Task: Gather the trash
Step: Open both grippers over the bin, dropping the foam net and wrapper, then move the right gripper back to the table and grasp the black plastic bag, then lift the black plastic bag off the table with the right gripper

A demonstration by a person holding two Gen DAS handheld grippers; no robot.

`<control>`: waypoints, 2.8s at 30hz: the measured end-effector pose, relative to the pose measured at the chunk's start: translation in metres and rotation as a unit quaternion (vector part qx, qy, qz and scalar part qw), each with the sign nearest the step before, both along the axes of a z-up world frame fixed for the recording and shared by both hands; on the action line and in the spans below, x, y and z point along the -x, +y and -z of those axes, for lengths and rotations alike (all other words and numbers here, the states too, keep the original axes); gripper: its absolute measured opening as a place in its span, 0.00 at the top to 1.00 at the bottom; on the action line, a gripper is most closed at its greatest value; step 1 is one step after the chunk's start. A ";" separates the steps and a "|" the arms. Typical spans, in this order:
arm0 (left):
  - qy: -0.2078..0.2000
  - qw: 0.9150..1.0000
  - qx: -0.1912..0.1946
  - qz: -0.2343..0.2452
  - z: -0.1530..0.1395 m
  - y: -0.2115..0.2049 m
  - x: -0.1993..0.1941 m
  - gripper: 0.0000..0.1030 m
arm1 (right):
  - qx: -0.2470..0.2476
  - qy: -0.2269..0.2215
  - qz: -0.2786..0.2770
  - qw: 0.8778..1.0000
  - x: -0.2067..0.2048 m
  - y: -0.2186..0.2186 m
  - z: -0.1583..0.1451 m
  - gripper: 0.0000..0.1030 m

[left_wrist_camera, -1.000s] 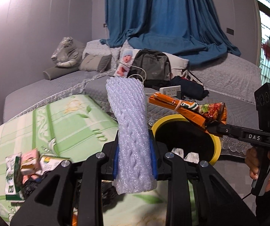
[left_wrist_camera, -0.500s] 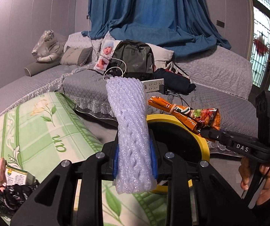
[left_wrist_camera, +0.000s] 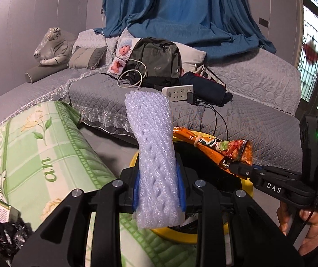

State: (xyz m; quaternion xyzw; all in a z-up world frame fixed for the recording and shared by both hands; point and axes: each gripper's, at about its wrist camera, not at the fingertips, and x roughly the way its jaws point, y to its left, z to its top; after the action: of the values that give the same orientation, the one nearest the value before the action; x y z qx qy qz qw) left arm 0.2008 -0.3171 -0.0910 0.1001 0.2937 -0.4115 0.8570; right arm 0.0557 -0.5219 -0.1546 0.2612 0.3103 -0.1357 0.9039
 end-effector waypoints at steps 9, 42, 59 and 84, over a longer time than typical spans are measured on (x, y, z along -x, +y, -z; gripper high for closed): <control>0.011 1.000 -0.002 -0.002 0.003 -0.015 -0.005 0.56 | 0.005 0.018 0.016 1.000 -0.002 -0.008 0.003 0.89; -0.064 0.975 0.064 -0.201 -0.031 0.307 0.057 0.08 | 0.070 -0.046 -0.278 0.957 -0.035 0.182 -0.043 0.49; 0.002 0.957 0.085 -0.278 0.015 0.407 0.067 0.08 | 0.175 0.007 -0.433 0.884 -0.098 0.330 -0.049 0.49; 0.016 0.957 0.072 -0.282 0.026 0.412 0.066 0.08 | 0.218 0.084 -0.472 0.850 -0.190 0.388 -0.026 0.93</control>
State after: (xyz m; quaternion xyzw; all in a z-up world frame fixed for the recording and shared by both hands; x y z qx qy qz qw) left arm 0.1351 0.0950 -0.1167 -0.0551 0.2935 -0.1746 0.9383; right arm 0.2456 -0.1335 -0.1290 -0.1334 0.4332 0.2218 0.8633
